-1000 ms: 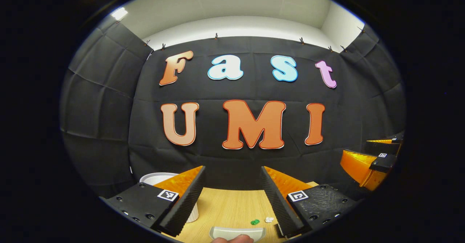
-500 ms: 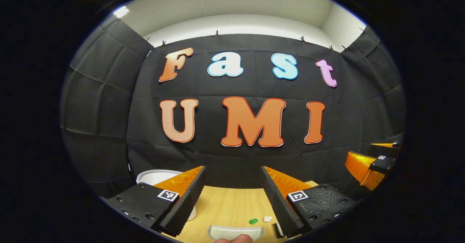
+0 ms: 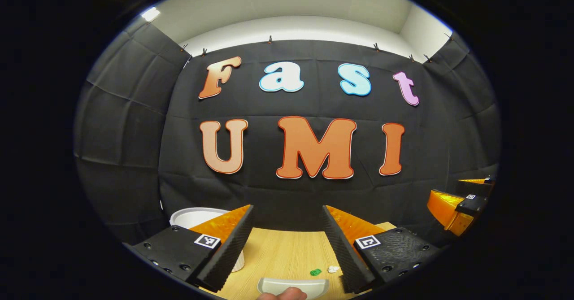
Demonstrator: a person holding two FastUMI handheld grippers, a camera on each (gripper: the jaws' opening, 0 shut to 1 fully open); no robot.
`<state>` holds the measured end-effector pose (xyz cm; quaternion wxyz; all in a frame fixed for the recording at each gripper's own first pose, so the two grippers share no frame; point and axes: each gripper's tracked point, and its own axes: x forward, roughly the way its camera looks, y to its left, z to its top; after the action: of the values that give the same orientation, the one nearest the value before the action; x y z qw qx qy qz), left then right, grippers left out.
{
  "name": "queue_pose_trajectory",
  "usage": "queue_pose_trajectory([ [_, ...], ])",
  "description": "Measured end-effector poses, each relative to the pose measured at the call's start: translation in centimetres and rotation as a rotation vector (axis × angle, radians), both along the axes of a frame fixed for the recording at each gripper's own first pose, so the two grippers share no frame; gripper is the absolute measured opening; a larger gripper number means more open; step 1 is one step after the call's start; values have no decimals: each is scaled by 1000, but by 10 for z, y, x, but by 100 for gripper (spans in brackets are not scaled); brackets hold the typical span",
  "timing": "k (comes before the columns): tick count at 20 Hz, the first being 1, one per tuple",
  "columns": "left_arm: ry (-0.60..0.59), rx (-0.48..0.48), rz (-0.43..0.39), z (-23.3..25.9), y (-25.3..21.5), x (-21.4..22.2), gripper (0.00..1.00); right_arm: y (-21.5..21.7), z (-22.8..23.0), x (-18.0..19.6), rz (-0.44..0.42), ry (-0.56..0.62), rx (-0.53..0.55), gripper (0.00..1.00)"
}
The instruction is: Pick up the small broom and dustpan from the desktop, sweep the trash into the dustpan with the broom, and then empty the trash into the garbage bin.
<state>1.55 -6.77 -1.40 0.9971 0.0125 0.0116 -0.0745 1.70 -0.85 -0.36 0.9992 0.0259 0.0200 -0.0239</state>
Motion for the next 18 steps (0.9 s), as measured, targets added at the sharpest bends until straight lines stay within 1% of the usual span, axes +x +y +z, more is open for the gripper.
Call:
queue_pose_trajectory([
  [2,28,-1,4,-11,3,3,93,0,-8,3,1,17,1,94],
  [3,49,-10,4,-19,4,4,93,2,-18,6,10,43,4,94],
  [6,141,-19,9,-46,7,6,94,8,-45,8,39,130,15,94],
  [10,285,-28,-4,-89,1,7,95,15,-82,11,71,226,4,94],
  [15,471,-2,-9,-149,-4,-2,95,30,-164,5,141,462,12,94],
  [17,572,18,-12,-182,-6,-9,95,35,-204,0,165,587,7,94],
  [18,625,19,-16,-197,-7,-13,95,39,-225,-3,178,654,22,94],
])
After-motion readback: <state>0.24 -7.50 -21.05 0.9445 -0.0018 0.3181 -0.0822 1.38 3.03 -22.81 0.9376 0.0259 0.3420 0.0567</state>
